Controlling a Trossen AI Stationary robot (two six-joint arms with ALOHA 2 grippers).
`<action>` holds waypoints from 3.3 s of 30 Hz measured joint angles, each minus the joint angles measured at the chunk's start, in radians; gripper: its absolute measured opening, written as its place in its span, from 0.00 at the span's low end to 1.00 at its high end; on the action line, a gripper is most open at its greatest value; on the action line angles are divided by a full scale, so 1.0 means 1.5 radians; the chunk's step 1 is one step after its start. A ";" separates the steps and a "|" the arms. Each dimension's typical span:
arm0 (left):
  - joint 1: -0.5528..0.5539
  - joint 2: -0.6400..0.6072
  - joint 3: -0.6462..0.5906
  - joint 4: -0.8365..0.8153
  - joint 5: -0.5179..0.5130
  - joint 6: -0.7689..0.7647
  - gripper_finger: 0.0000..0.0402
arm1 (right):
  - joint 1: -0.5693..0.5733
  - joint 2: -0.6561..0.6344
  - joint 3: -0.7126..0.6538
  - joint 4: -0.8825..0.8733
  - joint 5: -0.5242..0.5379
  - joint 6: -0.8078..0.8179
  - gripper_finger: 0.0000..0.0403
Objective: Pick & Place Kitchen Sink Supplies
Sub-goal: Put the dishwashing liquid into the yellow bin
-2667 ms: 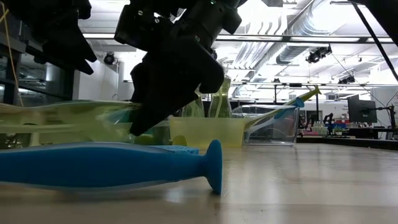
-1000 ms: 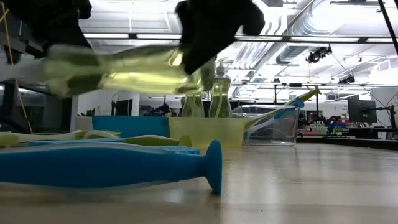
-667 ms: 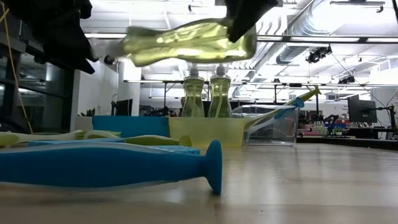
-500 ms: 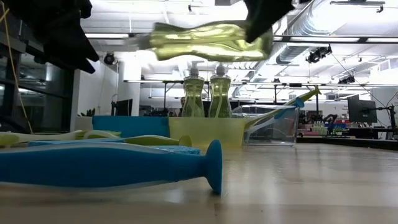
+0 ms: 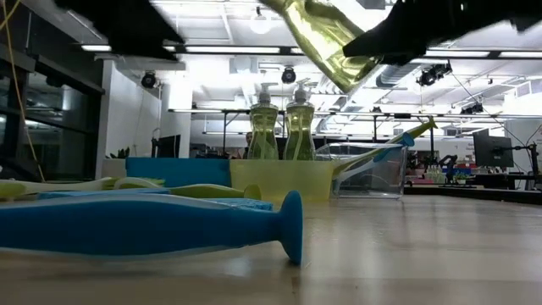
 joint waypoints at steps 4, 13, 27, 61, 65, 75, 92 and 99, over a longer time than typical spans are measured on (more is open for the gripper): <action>0.013 0.057 0.000 0.242 0.004 0.199 0.79 | 0.000 0.018 -0.078 0.222 -0.001 -0.043 0.57; 0.178 0.166 0.001 0.635 0.318 0.375 0.79 | -0.009 0.103 -0.113 0.454 -0.045 -0.118 0.57; 0.306 0.216 0.013 0.756 0.587 0.260 0.79 | -0.137 0.262 -0.031 0.550 -0.189 -0.104 0.57; 0.305 0.215 0.013 0.757 0.557 0.295 0.56 | -0.156 0.371 0.074 0.517 -0.209 -0.091 0.62; 0.305 0.215 0.013 0.757 0.558 0.297 0.56 | -0.155 0.371 0.074 0.517 -0.206 -0.092 0.63; 0.305 0.215 0.013 0.741 0.558 0.303 0.55 | -0.155 0.371 0.073 0.513 -0.202 -0.085 0.64; 0.305 0.215 0.014 0.737 0.539 0.313 0.51 | -0.150 0.295 0.073 0.389 -0.201 -0.054 0.67; 0.305 0.215 0.014 0.740 0.548 0.321 0.51 | -0.150 0.295 0.073 0.390 -0.211 -0.052 0.67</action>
